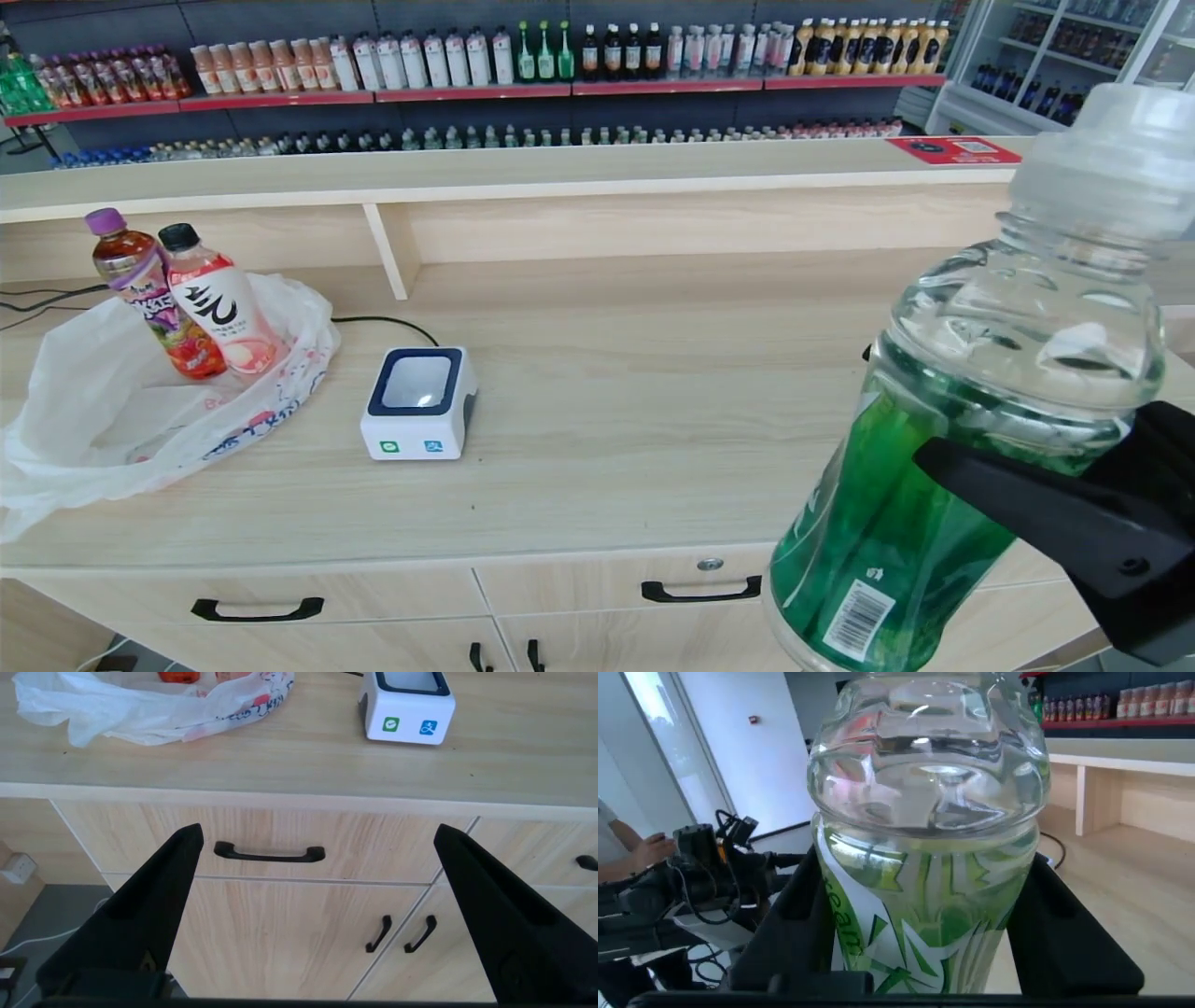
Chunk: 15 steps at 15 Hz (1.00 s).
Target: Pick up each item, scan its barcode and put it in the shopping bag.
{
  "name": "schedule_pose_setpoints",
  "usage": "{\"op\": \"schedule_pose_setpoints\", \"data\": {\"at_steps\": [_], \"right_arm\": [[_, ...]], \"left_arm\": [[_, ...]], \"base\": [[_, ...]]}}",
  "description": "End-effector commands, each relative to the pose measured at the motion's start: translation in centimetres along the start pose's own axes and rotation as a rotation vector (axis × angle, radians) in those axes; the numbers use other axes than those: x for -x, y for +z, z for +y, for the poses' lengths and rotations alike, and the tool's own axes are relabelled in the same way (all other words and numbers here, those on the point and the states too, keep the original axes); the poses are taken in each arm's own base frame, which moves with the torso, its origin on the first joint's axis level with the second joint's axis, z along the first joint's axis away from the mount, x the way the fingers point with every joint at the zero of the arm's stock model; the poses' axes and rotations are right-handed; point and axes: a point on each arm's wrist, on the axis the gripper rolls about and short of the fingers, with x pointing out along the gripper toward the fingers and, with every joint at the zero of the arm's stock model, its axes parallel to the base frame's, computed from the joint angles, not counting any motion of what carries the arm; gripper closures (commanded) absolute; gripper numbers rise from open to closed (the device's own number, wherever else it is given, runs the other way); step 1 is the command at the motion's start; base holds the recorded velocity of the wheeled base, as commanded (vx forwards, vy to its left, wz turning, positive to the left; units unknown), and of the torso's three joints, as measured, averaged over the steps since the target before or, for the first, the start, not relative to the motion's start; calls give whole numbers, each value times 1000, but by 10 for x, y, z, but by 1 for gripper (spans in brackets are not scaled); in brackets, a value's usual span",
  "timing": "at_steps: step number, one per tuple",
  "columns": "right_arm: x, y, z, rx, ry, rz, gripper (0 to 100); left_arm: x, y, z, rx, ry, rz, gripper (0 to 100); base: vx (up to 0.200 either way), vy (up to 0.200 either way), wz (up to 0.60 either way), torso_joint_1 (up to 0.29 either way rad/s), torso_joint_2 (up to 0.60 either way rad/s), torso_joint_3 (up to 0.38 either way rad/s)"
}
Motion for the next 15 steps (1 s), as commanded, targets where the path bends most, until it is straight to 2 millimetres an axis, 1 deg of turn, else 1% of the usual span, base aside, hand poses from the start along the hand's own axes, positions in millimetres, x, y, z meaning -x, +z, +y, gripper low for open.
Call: {"op": "schedule_pose_setpoints", "data": {"at_steps": [1, 3, 4, 5, 6, 8, 10, 12, 14, 15], "right_arm": [[-14, -3, -13, -7, 27, 8, 100], [-31, -3, -27, 2, 103, 13, 100], [-37, -1, -33, 14, 113, 6, 100], [-49, 7, -47, 33, 109, -27, 100], [-57, 15, -52, 23, 123, -53, 100], [-70, 23, -61, 25, 137, -91, 100], [-75, 30, -67, 31, 147, -109, 100], [-78, 31, -70, -4, 178, -82, 100], [-72, 41, -71, 18, 170, -83, 100], [-69, 49, -68, 13, 182, -73, 100]], "left_arm": [[0, 0, 0, 0, 2, 1, 0], [0, 0, 0, 0, 2, 1, 0], [0, 0, 0, 0, 0, 1, 0], [0, 0, 0, 0, 0, 1, 0], [0, 0, 0, 0, 2, 0, 0], [0, 0, 0, 0, 2, 0, 0], [0, 0, 0, 0, 2, 1, 0], [0, 0, 0, 0, 2, 1, 0], [0, 0, 0, 0, 0, 0, 0], [0, 0, 0, 0, 0, 1, 0]], "base": [[0, 0, 0, 0, 0, 0], [0, 0, 0, 0, 0, 0], [0, 0, 0, 0, 0, 0], [0, 0, 0, 0, 0, 0], [0, 0, 0, 0, 0, 0], [0, 0, 0, 0, 0, 0], [0, 0, 0, 0, 0, 0], [0, 0, 0, 0, 0, 0], [0, 0, 0, 0, 0, 0], [0, 0, 0, 0, 0, 0]]}}
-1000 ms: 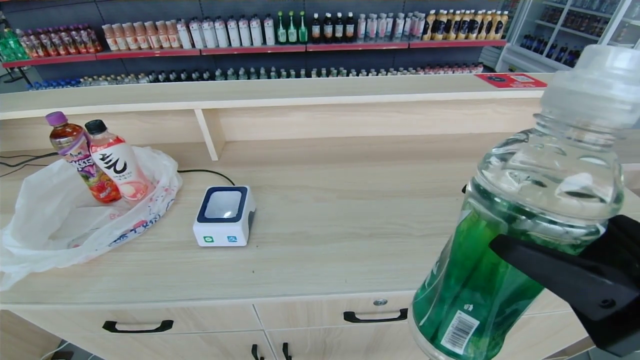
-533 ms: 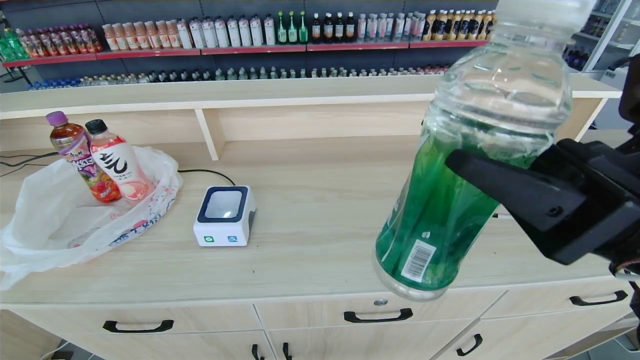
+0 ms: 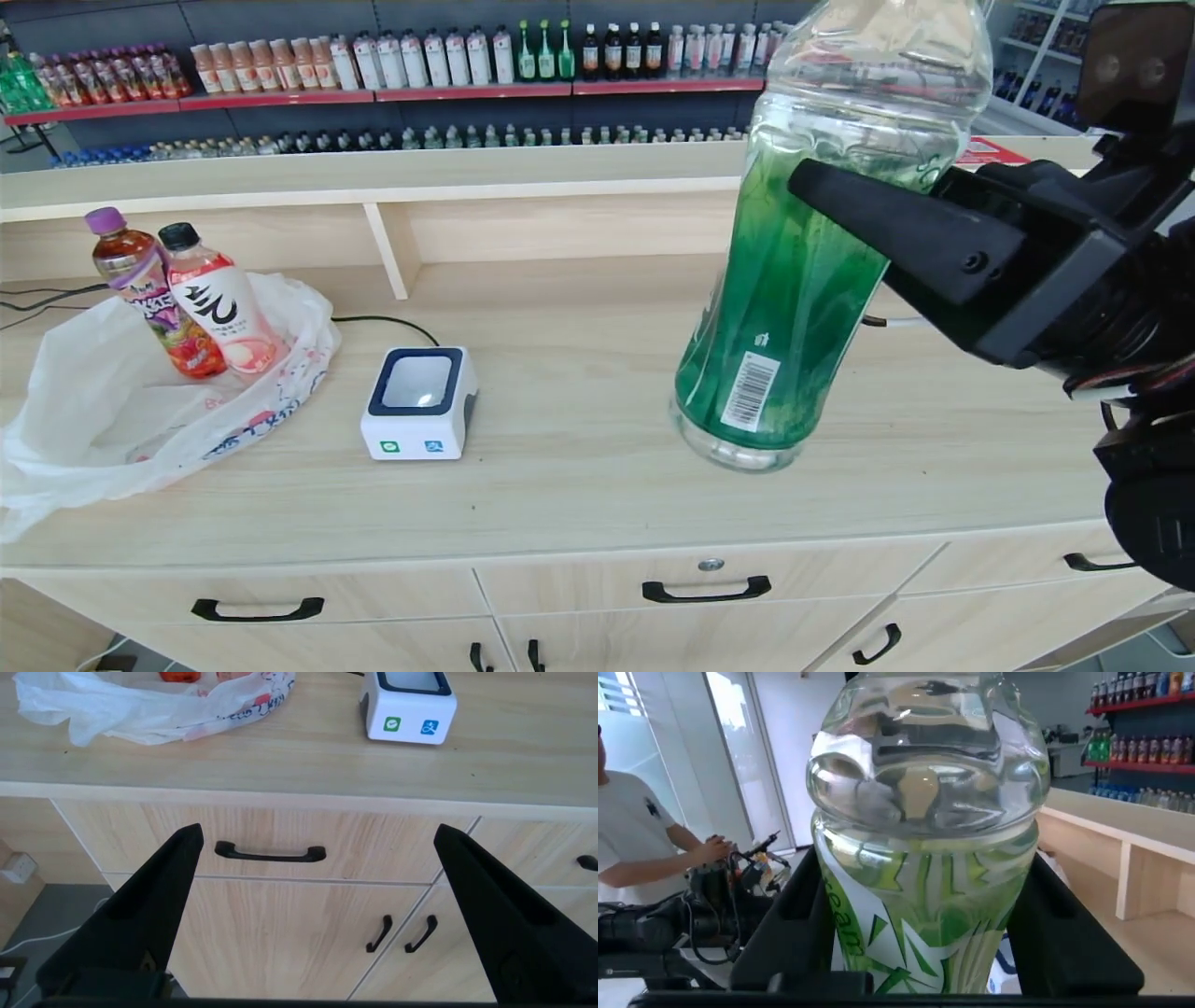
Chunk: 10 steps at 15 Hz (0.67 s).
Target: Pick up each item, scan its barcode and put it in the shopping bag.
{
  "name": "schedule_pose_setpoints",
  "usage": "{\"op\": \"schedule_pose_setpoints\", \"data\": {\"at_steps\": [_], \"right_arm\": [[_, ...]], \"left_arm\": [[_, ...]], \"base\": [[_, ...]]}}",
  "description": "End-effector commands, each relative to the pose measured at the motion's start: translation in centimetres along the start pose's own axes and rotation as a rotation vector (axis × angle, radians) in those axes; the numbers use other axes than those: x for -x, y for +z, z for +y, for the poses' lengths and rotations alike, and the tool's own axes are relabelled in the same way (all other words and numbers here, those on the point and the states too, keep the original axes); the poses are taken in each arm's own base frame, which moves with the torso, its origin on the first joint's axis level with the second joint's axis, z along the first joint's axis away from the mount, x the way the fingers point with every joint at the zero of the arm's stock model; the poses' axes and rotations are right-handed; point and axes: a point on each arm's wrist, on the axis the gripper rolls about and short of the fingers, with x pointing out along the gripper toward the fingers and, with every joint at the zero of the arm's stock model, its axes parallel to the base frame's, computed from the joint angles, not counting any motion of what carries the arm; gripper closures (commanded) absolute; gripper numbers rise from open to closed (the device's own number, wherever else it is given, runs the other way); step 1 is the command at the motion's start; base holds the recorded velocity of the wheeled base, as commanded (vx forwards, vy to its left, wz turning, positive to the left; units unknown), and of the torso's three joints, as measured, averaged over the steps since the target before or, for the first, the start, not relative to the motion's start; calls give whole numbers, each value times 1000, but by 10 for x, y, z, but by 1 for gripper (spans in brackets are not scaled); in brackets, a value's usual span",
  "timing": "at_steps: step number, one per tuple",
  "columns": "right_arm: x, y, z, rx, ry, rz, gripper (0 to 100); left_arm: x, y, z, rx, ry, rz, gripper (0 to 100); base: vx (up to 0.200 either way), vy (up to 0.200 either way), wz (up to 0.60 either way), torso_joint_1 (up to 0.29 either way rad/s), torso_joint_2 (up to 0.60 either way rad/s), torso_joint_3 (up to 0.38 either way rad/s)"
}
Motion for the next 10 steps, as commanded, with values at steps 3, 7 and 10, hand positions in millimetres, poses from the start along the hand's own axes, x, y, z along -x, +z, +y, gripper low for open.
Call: {"op": "schedule_pose_setpoints", "data": {"at_steps": [3, 7, 10], "right_arm": [[-1, 35, 10, -33, 32, -24, 100], [-3, 50, 16, -108, 53, -49, 100], [-3, 47, 14, -100, 46, -48, 100]], "left_arm": [[0, 0, 0, 0, 2, 1, 0], [0, 0, 0, 0, 0, 0, 0], [0, 0, 0, 0, 0, 0, 0]], "base": [[0, 0, 0, 0, 0, 0], [0, 0, 0, 0, 0, 0], [0, 0, 0, 0, 0, 0]]}}
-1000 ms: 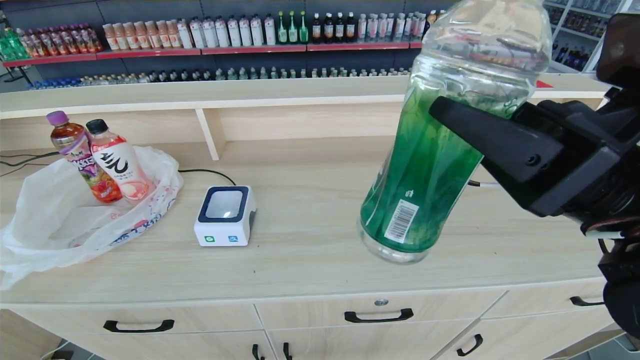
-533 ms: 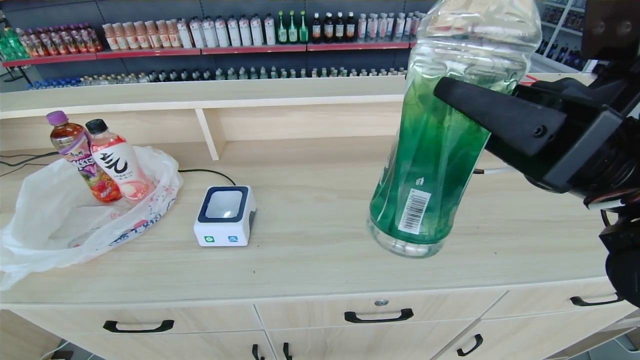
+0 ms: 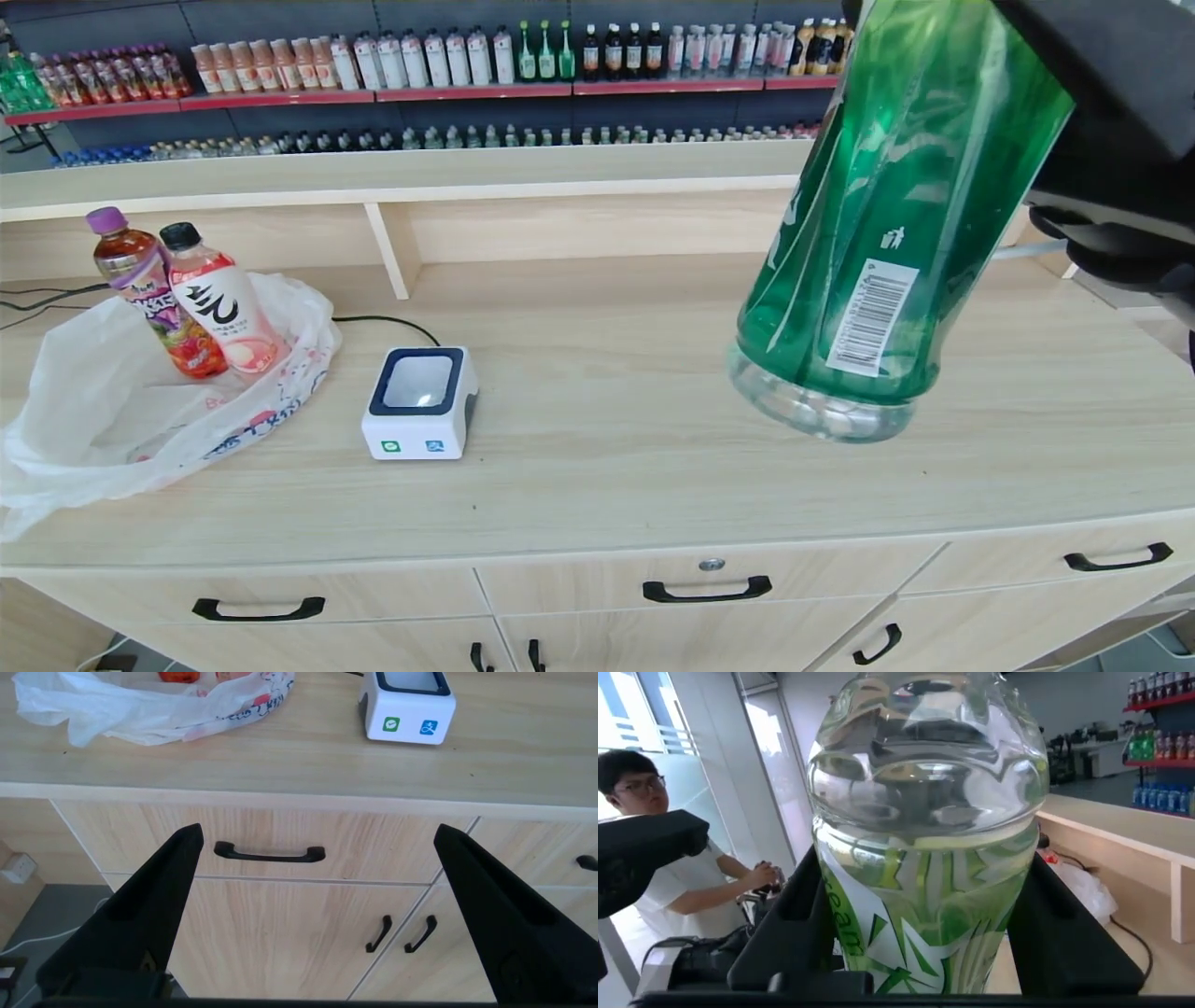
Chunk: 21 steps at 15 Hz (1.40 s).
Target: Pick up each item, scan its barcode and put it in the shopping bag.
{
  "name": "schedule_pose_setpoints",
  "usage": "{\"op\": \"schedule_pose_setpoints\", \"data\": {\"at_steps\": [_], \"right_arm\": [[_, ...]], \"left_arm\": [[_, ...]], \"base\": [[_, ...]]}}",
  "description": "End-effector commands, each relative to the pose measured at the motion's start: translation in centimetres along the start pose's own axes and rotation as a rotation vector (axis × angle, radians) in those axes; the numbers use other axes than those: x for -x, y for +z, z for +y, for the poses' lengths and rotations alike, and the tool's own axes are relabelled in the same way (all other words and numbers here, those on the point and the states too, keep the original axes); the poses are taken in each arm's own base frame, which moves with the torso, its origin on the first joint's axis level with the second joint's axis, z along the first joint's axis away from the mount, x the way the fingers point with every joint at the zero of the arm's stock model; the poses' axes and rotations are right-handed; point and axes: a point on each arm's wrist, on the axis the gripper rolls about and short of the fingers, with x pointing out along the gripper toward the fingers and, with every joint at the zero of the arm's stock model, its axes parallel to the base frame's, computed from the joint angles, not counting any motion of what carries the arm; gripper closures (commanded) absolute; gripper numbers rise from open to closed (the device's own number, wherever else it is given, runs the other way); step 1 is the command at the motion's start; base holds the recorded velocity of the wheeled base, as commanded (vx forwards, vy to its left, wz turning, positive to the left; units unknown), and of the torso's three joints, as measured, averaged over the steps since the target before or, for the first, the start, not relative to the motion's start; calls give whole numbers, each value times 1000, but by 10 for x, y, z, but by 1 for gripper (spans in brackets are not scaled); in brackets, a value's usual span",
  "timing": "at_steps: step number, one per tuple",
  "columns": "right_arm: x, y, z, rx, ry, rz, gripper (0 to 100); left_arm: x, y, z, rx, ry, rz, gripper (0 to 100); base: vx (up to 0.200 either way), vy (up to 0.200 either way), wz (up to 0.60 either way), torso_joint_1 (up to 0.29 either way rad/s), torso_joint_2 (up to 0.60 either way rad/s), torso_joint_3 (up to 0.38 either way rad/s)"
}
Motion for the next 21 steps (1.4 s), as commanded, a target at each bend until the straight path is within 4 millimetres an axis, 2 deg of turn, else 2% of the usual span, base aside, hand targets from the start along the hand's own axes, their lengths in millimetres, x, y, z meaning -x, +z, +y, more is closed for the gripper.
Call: {"op": "schedule_pose_setpoints", "data": {"at_steps": [1, 5, 7, 12, 17, 19, 20, 21], "right_arm": [[1, -1, 0, 2, -1, 2, 100], [1, -20, 19, -63, 30, 30, 100], [-1, -27, 17, -27, 12, 29, 100], [3, -22, 17, 26, -16, 15, 100], [28, -13, 3, 171, -124, 30, 100], [57, -24, -10, 343, -269, 88, 100], [64, -27, -12, 377, -304, 105, 100], [77, -37, -3, 391, -396, 121, 100]], "left_arm": [[0, 0, 0, 0, 2, 1, 0], [0, 0, 0, 0, 0, 1, 0], [0, 0, 0, 0, 2, 1, 0], [0, 0, 0, 0, 2, 1, 0], [0, 0, 0, 0, 0, 0, 0], [0, 0, 0, 0, 0, 1, 0], [0, 0, 0, 0, 2, 1, 0], [0, 0, 0, 0, 2, 0, 0]], "base": [[0, 0, 0, 0, 0, 0], [0, 0, 0, 0, 0, 0], [0, 0, 0, 0, 0, 0], [0, 0, 0, 0, 0, 0], [0, 0, 0, 0, 0, 0], [0, 0, 0, 0, 0, 0], [0, 0, 0, 0, 0, 0], [0, 0, 0, 0, 0, 0]]}}
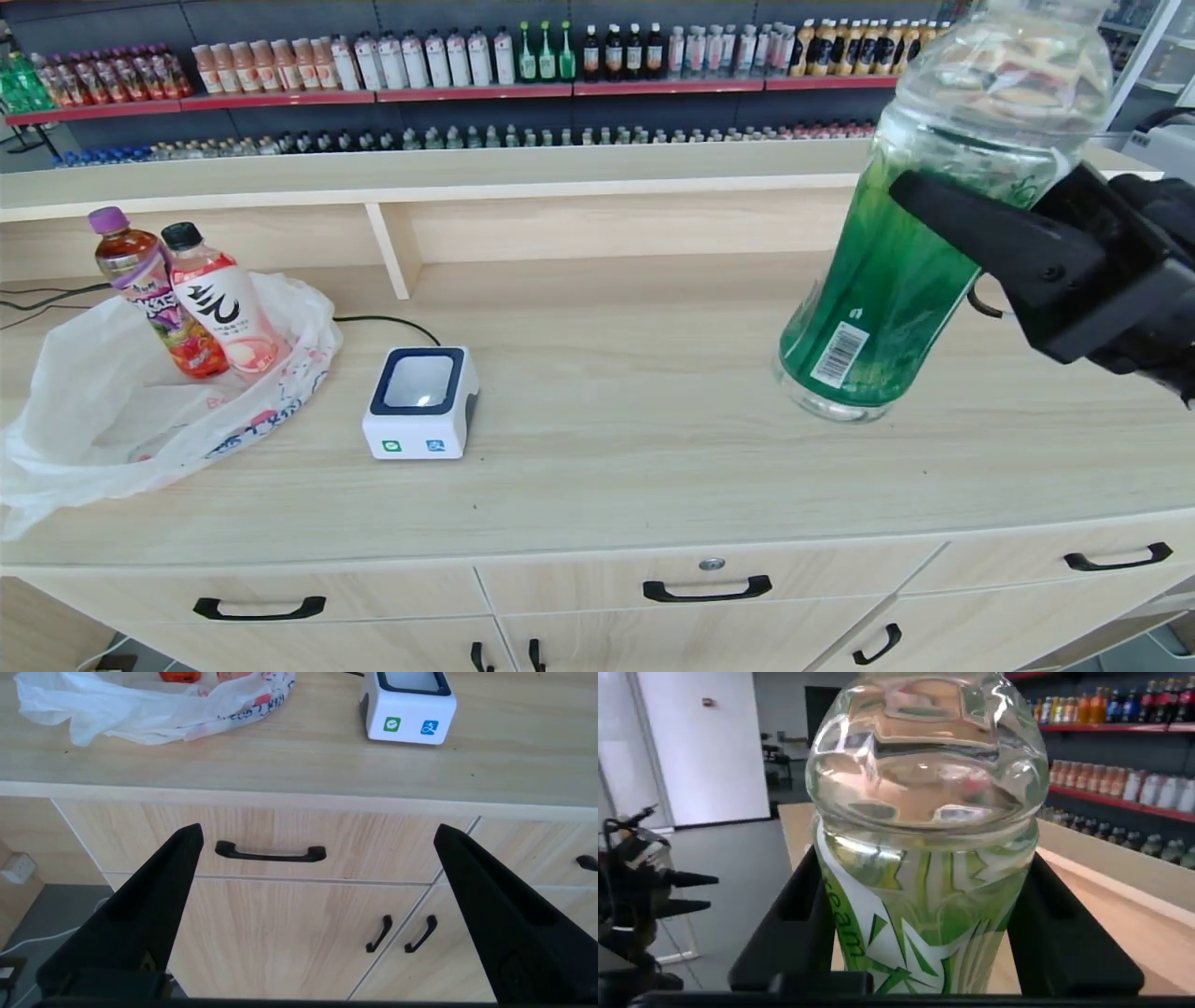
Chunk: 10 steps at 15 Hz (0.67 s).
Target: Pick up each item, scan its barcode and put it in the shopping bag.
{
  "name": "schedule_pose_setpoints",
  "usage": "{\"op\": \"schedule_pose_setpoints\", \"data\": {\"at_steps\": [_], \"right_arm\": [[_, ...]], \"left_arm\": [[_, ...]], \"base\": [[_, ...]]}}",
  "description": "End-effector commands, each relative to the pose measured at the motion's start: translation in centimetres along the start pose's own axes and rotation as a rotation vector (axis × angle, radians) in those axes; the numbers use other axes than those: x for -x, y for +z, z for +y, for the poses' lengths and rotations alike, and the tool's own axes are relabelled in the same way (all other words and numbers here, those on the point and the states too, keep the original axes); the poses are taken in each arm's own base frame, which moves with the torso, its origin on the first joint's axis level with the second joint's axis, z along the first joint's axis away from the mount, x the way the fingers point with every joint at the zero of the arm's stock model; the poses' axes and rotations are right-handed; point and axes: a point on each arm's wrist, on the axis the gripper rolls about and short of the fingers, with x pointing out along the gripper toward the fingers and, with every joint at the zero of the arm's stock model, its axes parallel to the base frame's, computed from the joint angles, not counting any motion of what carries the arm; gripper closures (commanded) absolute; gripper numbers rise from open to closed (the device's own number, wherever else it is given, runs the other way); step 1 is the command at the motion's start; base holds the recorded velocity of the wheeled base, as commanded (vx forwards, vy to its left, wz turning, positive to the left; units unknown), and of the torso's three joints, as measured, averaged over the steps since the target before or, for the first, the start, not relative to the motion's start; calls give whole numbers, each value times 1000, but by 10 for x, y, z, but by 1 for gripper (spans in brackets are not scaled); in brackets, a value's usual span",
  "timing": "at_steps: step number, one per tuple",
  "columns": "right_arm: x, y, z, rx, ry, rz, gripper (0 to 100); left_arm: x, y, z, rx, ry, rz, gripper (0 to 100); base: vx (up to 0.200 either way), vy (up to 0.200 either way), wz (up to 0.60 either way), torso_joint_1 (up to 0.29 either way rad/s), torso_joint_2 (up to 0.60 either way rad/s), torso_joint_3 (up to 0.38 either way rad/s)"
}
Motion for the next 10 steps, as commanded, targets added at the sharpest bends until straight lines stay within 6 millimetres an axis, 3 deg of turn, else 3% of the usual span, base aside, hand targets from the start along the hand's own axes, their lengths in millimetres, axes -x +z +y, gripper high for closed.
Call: {"op": "schedule_pose_setpoints", "data": {"at_steps": [1, 6, 10], "right_arm": [[24, -13, 11, 3, -152, 52, 100], [49, -33, 23, 99, -425, 142, 100], [78, -39, 15, 172, -552, 236, 100]], "left_arm": [[0, 0, 0, 0, 2, 0, 0], [0, 0, 0, 0, 0, 1, 0], [0, 0, 0, 0, 0, 0, 0]], "base": [[0, 0, 0, 0, 0, 0], [0, 0, 0, 0, 0, 0], [0, 0, 0, 0, 0, 0]]}}
